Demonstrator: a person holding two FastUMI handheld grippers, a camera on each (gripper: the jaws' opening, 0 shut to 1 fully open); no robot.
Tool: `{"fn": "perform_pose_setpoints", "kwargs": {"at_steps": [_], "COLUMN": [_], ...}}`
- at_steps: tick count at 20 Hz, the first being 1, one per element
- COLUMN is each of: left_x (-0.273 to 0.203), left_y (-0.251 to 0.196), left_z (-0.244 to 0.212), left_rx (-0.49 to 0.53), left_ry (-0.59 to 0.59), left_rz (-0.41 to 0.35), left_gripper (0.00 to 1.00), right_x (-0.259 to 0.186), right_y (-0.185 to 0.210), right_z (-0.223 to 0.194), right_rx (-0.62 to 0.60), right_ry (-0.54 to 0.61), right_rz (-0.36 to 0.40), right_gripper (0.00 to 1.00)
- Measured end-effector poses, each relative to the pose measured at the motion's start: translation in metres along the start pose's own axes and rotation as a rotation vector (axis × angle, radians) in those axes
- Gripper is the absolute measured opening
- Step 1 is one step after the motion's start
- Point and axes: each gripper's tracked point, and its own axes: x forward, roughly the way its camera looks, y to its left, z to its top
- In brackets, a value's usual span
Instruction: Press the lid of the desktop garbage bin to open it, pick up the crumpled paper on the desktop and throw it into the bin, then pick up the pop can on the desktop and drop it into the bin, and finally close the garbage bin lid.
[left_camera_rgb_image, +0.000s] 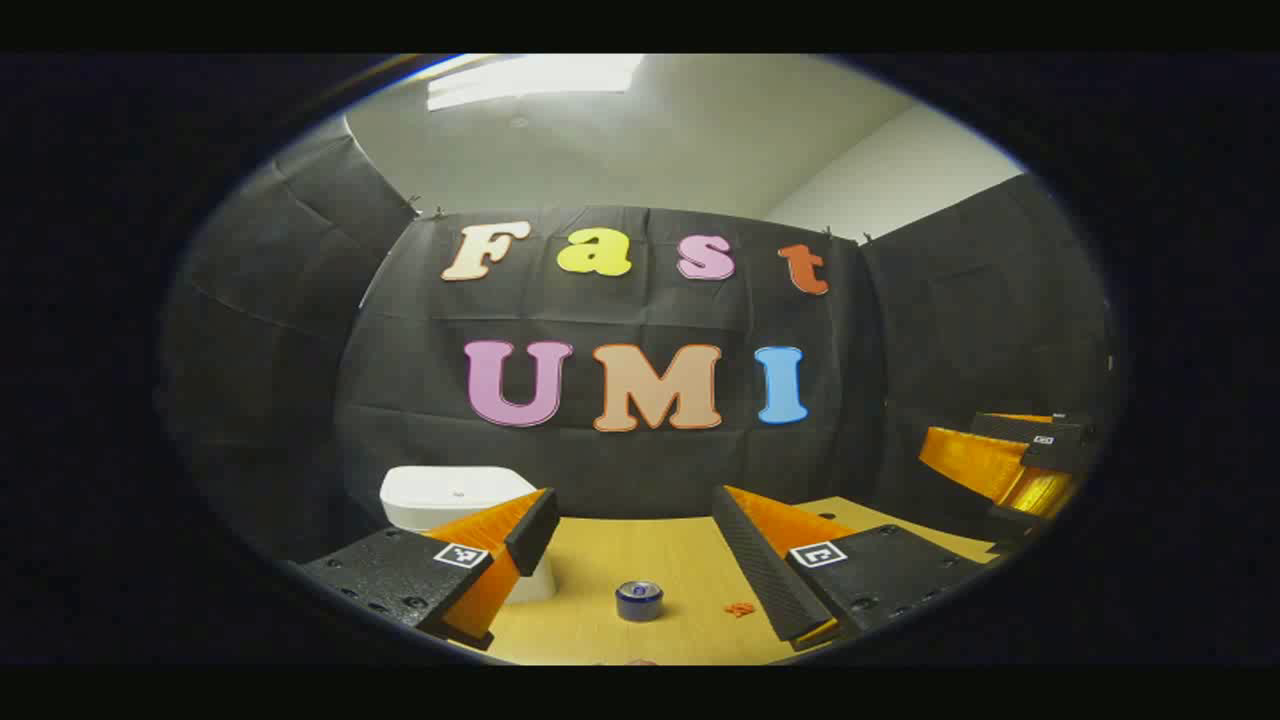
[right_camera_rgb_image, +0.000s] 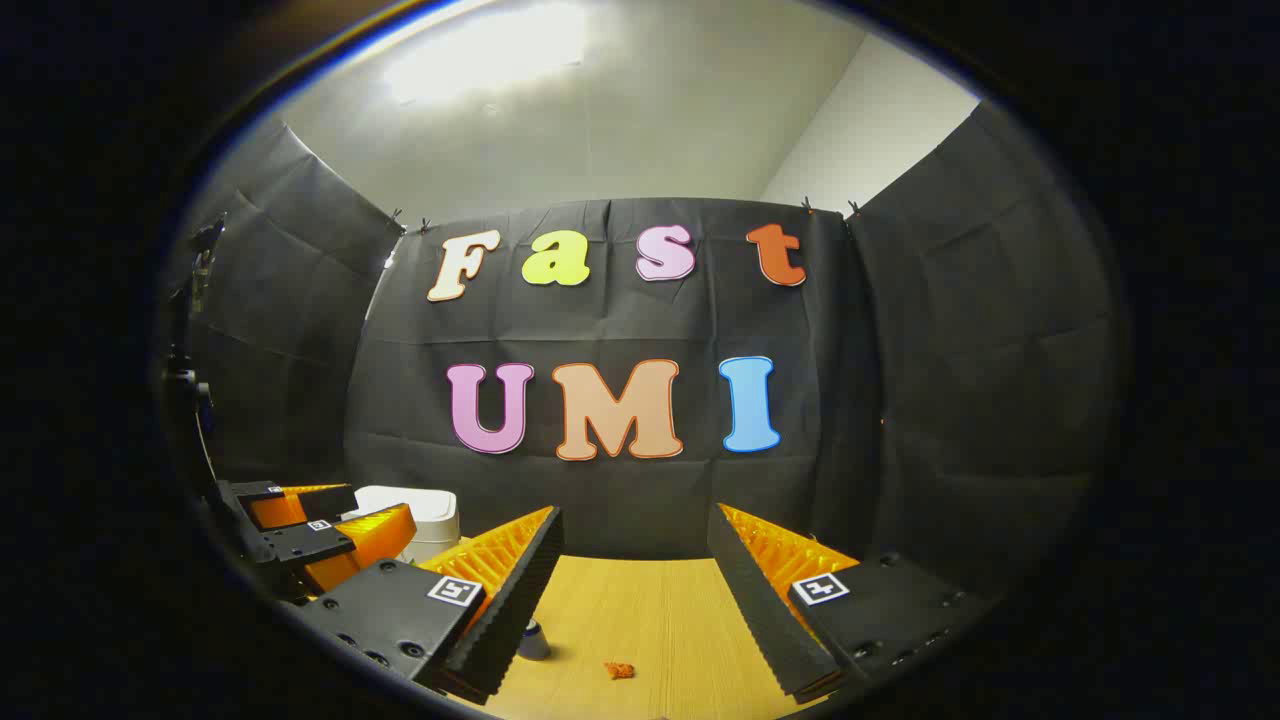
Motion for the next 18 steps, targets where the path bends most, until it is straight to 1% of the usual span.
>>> {"fn": "perform_pose_setpoints", "kwargs": {"at_steps": [6, 18], "left_x": [-0.002, 0.002], "left_y": [-0.013, -0.02], "left_z": [0.002, 0.001], "left_rx": [0.017, 0.045], "left_ry": [-0.001, 0.003], "left_rz": [0.005, 0.056], "left_gripper": [0.93, 0.92], "right_x": [0.001, 0.009], "right_y": [-0.008, -0.025], "right_z": [0.002, -0.001], "right_rx": [-0.005, 0.016], "right_ry": [-0.002, 0.001], "right_rz": [0.022, 0.049], "right_gripper": [0.96, 0.96]}}
